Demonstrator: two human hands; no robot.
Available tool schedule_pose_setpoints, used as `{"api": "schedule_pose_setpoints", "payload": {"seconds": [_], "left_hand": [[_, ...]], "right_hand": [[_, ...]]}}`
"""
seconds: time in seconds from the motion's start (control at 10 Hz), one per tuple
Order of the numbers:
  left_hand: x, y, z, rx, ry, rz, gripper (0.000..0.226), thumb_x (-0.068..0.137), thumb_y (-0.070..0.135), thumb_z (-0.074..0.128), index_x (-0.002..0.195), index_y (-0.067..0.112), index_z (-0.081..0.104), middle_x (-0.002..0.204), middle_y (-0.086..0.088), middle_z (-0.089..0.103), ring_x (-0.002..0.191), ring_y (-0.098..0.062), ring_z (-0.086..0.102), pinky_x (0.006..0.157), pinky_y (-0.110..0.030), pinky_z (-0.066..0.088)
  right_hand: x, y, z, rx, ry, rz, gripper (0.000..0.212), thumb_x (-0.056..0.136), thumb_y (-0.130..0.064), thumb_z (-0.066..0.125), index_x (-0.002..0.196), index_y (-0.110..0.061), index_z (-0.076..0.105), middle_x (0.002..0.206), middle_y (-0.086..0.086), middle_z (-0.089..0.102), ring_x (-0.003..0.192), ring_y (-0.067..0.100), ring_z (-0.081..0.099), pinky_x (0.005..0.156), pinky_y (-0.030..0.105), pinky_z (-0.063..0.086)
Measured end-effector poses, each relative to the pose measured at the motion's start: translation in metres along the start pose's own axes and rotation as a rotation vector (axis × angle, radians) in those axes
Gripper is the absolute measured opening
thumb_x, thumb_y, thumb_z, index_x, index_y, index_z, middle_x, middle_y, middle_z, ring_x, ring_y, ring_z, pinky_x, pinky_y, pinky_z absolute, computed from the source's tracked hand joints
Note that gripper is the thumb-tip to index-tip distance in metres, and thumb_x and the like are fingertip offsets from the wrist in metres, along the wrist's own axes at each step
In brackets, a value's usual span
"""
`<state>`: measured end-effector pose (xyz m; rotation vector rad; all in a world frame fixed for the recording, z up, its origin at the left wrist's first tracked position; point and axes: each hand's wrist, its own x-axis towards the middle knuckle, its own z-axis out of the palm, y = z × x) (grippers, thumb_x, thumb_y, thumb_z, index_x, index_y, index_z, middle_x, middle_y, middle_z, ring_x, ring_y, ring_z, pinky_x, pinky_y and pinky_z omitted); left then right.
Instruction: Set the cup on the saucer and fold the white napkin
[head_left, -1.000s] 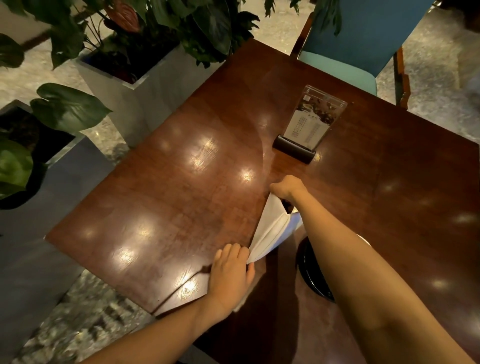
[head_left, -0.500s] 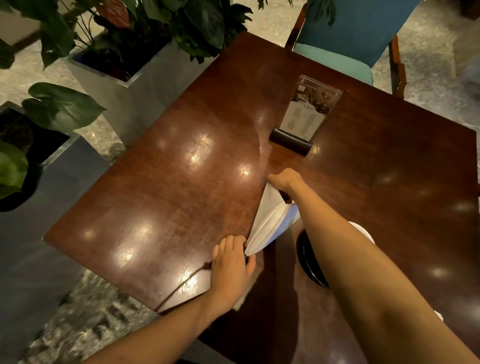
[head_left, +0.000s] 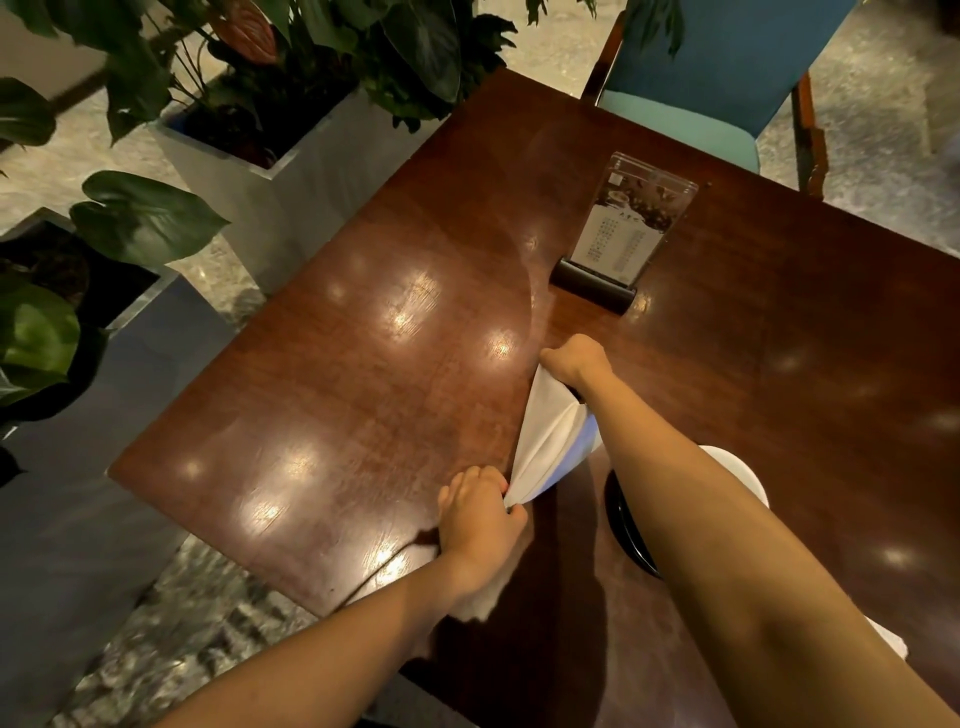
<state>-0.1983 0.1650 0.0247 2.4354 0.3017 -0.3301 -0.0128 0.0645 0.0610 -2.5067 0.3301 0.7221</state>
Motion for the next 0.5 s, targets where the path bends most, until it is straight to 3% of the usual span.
{"api": "schedule_pose_setpoints", "payload": {"seconds": [0.2, 0.3, 0.4, 0.5], "left_hand": [[-0.006, -0.006, 0.003, 0.074, 0.041, 0.109, 0.017, 0.087, 0.032, 0.053, 0.093, 0.016, 0.056, 0.096, 0.001, 0.057, 0.099, -0.018, 0.050, 0.089, -0.029, 0.036], [-0.005, -0.006, 0.000, 0.198, 0.081, 0.176, 0.020, 0.078, 0.034, 0.066, 0.082, 0.016, 0.058, 0.083, 0.000, 0.059, 0.084, -0.019, 0.057, 0.077, -0.032, 0.046], [-0.008, 0.001, -0.006, 0.358, -0.013, 0.255, 0.034, 0.078, 0.045, 0.065, 0.092, 0.015, 0.055, 0.091, -0.001, 0.058, 0.088, -0.020, 0.056, 0.076, -0.033, 0.046], [0.007, -0.004, -0.026, 0.209, -0.278, 0.221, 0.048, 0.078, 0.053, 0.063, 0.103, 0.014, 0.051, 0.102, -0.002, 0.054, 0.097, -0.021, 0.052, 0.079, -0.032, 0.045]], "right_hand": [[0.001, 0.002, 0.003, 0.018, 0.041, 0.040, 0.035, 0.088, -0.032, 0.053, 0.105, -0.002, 0.061, 0.111, 0.016, 0.062, 0.097, 0.035, 0.061, 0.078, 0.038, 0.051], [-0.001, 0.000, 0.004, -0.003, 0.044, 0.037, 0.036, 0.088, -0.032, 0.052, 0.107, -0.002, 0.061, 0.113, 0.016, 0.061, 0.098, 0.035, 0.061, 0.075, 0.036, 0.050], [-0.001, 0.001, -0.001, -0.120, 0.004, 0.010, 0.041, 0.094, -0.036, 0.044, 0.109, 0.000, 0.059, 0.114, 0.016, 0.060, 0.098, 0.035, 0.060, 0.075, 0.037, 0.050], [-0.006, 0.006, -0.022, -0.249, -0.030, -0.014, 0.054, 0.098, -0.043, 0.035, 0.111, 0.004, 0.059, 0.117, 0.019, 0.061, 0.103, 0.034, 0.059, 0.086, 0.038, 0.048]]}}
